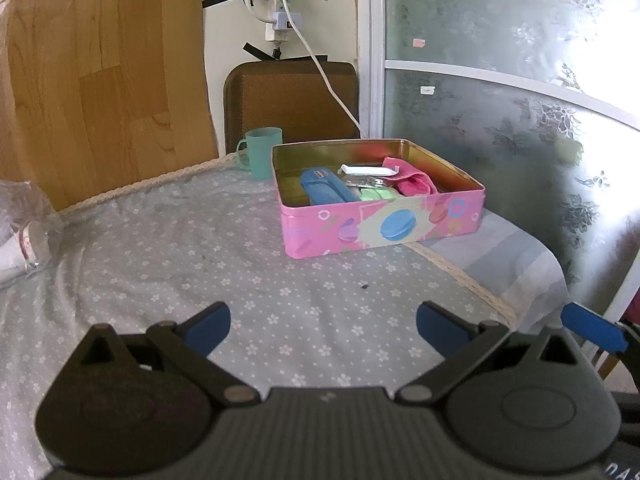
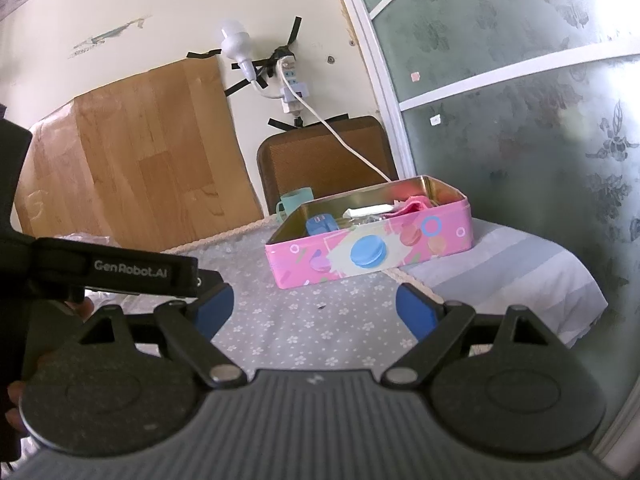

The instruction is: Organize soft objects

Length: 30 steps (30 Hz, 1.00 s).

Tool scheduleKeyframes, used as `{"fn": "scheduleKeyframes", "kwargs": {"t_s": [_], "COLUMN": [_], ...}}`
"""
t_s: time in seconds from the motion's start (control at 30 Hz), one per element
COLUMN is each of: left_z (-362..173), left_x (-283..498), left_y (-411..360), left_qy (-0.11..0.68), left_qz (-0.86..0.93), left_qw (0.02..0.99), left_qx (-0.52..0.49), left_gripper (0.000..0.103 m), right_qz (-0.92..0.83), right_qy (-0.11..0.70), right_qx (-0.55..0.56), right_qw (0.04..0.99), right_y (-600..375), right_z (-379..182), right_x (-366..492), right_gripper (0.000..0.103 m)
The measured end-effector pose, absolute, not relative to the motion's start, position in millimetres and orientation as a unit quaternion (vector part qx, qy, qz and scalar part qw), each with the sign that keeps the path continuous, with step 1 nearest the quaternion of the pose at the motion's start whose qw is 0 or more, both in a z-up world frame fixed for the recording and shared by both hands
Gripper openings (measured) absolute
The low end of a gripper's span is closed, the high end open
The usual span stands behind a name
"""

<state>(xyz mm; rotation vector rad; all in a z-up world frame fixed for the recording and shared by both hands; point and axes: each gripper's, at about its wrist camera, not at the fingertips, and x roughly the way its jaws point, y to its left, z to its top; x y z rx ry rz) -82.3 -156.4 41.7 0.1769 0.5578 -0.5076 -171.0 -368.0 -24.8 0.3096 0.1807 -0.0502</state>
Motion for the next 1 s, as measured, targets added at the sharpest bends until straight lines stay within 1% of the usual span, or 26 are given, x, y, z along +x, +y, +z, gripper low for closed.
{"fn": "scheduleKeyframes", "kwargs": {"t_s": [0.8, 1.0], "left_z": [29.9, 35.8], "left_x": [-68.9, -72.1], "left_y": [-155.4, -149.1], "left_qy": [0.297, 0.275], "left_qz": [-0.245, -0.255], "left_qw": [0.919, 0.925], "left_qx": [0.078, 0.069], "left_gripper": [0.103, 0.103], "right_qz": [-0.024, -0.024], "right_qy": [0.108, 0.120], "right_qx": [0.155, 0.151], "right_qw": [0.982, 0.981], "right_y": [-366.8, -364.1], "right_z": [-30.9, -31.4], "right_x": [-160.2, -154.1], "right_gripper": [0.090, 0.090]}}
